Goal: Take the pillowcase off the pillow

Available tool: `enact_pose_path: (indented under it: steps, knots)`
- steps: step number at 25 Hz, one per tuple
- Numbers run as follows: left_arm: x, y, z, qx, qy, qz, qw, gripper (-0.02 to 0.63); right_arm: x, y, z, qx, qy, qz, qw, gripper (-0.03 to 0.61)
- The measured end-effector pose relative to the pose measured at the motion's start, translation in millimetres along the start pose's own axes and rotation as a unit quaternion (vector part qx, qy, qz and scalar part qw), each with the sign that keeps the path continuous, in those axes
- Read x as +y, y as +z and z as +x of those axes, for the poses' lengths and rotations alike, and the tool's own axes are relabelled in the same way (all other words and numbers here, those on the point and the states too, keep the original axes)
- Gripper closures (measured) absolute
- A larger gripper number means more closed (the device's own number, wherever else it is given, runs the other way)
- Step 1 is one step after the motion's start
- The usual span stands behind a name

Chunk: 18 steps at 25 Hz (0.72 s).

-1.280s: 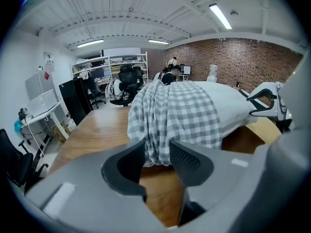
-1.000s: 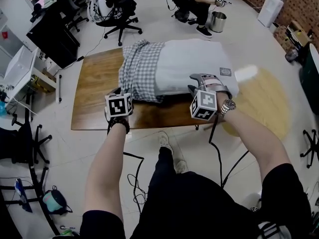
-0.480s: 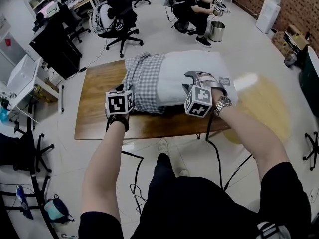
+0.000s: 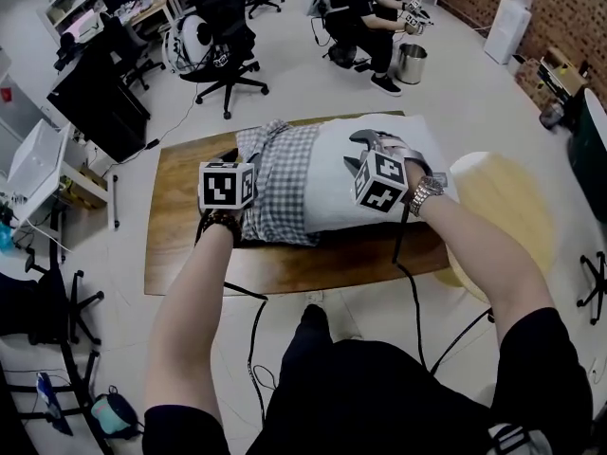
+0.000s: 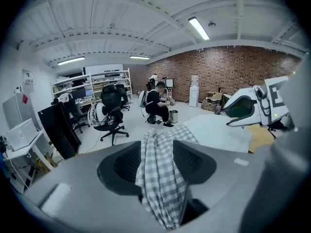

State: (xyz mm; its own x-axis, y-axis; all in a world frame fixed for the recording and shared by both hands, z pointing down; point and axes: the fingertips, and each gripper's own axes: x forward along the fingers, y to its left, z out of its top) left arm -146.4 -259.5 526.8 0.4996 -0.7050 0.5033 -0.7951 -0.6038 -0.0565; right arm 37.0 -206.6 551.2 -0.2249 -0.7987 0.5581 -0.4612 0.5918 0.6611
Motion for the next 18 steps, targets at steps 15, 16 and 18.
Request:
enact_pose_path:
  steps: [15,16,18]
  knots:
    - [56.0,74.9,117.4,0.061,-0.11,0.024,0.9918,0.354,-83.0,17.3,119.5,0.046,0.115,0.102,0.987,0.368]
    - [59.8,79.7,126.0,0.068,-0.117,0.024,0.9905,0.353,-88.1,18.0,126.7,0.05,0.13,0.113,0.984,0.367]
    - [66.5,86.3,144.3,0.084,-0.132,0.023,0.9875,0.346,-95.6,18.0,143.1,0.054,0.165,0.148,0.974,0.353]
